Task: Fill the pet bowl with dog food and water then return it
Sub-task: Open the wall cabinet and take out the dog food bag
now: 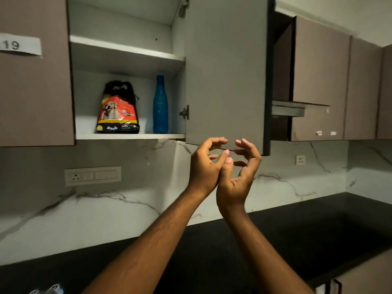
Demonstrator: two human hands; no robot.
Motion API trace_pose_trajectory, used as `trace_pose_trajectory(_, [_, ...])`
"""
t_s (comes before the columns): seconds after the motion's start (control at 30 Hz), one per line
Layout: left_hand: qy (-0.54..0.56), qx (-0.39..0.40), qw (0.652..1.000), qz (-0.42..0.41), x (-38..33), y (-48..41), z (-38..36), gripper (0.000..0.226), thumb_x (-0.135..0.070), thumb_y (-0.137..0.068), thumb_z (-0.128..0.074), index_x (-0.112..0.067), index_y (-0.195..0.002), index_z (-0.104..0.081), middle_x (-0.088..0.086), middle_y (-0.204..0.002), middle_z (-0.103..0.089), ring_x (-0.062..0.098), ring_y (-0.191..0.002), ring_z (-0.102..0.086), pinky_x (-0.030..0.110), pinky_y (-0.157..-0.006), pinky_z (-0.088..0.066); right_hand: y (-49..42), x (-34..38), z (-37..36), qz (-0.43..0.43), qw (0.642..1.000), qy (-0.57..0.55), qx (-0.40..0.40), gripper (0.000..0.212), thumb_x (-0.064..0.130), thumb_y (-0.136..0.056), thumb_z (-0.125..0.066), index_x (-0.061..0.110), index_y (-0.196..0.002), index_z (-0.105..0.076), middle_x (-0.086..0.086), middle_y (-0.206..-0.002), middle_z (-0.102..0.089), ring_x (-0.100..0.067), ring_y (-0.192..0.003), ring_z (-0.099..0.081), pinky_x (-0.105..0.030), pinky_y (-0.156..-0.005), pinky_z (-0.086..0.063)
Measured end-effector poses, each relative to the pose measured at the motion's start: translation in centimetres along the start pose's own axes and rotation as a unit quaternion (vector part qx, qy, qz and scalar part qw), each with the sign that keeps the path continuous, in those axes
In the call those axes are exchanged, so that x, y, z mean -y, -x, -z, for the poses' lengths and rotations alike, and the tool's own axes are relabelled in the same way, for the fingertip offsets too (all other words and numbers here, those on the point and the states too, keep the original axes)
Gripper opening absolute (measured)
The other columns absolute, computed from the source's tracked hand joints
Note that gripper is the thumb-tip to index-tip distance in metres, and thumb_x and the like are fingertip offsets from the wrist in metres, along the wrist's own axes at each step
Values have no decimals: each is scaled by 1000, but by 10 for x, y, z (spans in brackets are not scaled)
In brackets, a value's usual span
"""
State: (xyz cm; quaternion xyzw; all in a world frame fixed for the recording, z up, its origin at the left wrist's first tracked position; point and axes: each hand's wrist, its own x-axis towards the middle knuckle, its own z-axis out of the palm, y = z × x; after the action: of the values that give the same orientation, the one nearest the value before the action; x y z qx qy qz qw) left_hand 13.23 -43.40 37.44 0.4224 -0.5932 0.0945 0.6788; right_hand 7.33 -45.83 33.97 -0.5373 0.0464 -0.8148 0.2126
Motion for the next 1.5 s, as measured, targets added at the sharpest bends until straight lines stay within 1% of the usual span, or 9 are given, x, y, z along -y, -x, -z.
trace_pose_trajectory(0.1, [-32,-9,999,-2,18,-3,29,26,-10,-93,-63,-16,-118,-63,-10,-113,-64,5,-107,-62,19,-88,-54,14,-11,-28,-30,998,-15,45,44,16,-95,-47,25,-137,-41,-1,-135,-54,-21,-124,-53,-37,-102,-46])
trace_pose_trajectory(0.37, [-117,-63,991,0,99,-47,152,24,-9,-91,-65,-15,-114,-64,0,-114,-68,8,-108,-62,9,-82,-51,53,-52,-149,-107,977,-75,170,49,42,-93,-44,22,-138,-43,1,-135,-53,-3,-121,-52,-17,-97,-46])
trace_pose_trajectory(0.5, [-116,-102,988,27,137,-92,224,23,-3,-86,-68,-19,-102,-63,-2,-103,-69,15,-102,-67,27,-87,-55,54,-80,-224,-129,968,-100,191,40,28,-97,-48,20,-136,-45,1,-130,-56,2,-116,-54,-10,-91,-44])
trace_pose_trajectory(0.67, [-177,-112,977,50,181,-143,302,21,-4,-85,-68,-9,-105,-64,1,-101,-68,12,-90,-64,24,-81,-52,44,-105,-316,-148,963,-92,206,35,10,-102,-50,10,-137,-45,-1,-125,-54,7,-106,-53,-1,-80,-42])
trace_pose_trajectory(0.93, [-345,11,937,53,234,-218,359,39,-11,-84,-70,-7,-120,-58,8,-124,-62,20,-113,-59,28,-94,-49,-19,-147,-408,-211,919,-50,329,35,15,-97,-58,14,-131,-50,-3,-119,-59,-18,-108,-63,-36,-88,-57])
trace_pose_trajectory(1.13, [-387,11,919,72,249,-269,361,53,-17,-79,-75,-10,-127,-51,7,-128,-58,22,-111,-58,29,-89,-49,-48,-182,-453,-284,903,-41,319,35,9,-93,-65,4,-126,-55,-15,-119,-66,-10,-78,-64,-13,-51,-48])
trace_pose_trajectory(1.23, [-388,-31,916,98,257,-295,351,56,-22,-78,-76,-9,-125,-49,11,-125,-59,28,-110,-60,36,-90,-52,-58,-203,-467,-300,891,-10,341,45,14,-90,-72,3,-128,-50,-16,-126,-61,-15,-85,-65,-23,-70,-58])
trace_pose_trajectory(1.4, [-397,-38,899,181,278,-317,350,99,-54,-74,-77,-5,-145,-29,17,-146,-41,34,-132,-45,44,-106,-43,-73,-224,-472,-330,851,65,404,89,36,-83,-79,9,-152,-29,-15,-152,-41,-30,-130,-49,-31,-84,-38])
trace_pose_trajectory(1.5, [-439,2,877,197,288,-316,356,127,-61,-56,-86,-11,-150,-17,16,-150,-31,33,-137,-37,48,-109,-40,-78,-228,-476,-358,835,22,418,88,31,-81,-82,10,-150,-31,-11,-139,-50,-24,-114,-55,-24,-68,-41])
